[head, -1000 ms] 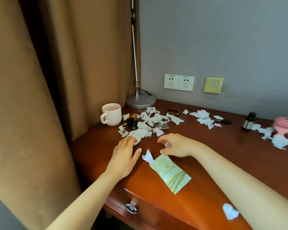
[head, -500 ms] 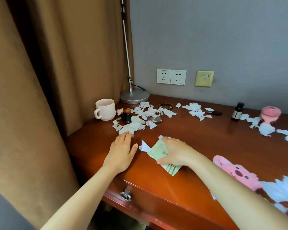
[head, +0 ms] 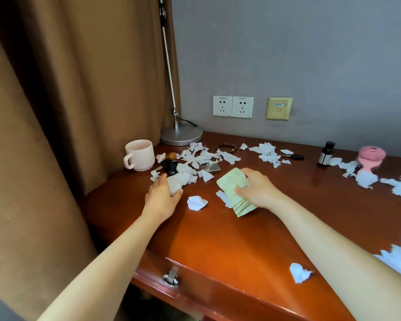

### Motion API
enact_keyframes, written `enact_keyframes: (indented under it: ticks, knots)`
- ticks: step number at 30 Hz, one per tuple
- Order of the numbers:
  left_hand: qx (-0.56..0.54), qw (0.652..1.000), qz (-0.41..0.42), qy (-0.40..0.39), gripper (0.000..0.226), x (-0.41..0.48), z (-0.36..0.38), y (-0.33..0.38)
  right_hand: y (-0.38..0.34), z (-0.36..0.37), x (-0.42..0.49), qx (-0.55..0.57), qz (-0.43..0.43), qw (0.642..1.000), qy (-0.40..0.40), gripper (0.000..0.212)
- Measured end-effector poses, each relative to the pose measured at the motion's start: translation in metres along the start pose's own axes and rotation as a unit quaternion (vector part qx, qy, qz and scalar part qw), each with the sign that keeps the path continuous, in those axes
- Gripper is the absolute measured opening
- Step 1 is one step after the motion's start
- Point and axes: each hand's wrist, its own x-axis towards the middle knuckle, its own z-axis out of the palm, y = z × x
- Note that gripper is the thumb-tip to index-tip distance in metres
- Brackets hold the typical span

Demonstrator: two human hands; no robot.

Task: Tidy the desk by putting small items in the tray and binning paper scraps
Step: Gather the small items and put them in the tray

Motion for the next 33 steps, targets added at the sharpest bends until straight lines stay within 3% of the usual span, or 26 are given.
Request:
enact_keyframes:
  ticks: [8,14,26,33]
  knots:
    - [0.069,0.994,-0.031,-0.080,0.056,0.021,-0.021,0.009,0.007,-0.018,-0.002,0.060,-0.004,0.998,0.022,0.053]
    - [0.087,0.989,-0.017,-0.122,0.072,0.009,-0.029,0.012,0.014,-0.029,-0.016,0.083,0.005,0.996,0.038,0.052]
    - [-0.044,0.994,0.061,-0.079,0.027,-0.017,-0.035,0.035,0.016,-0.055,-0.040,0.124,0.008,0.990,0.063,0.045]
    - [-0.204,0.962,0.137,-0.116,0.036,-0.039,-0.053,0.106,0.025,-0.108,-0.064,0.147,0.004,0.983,0.112,0.032]
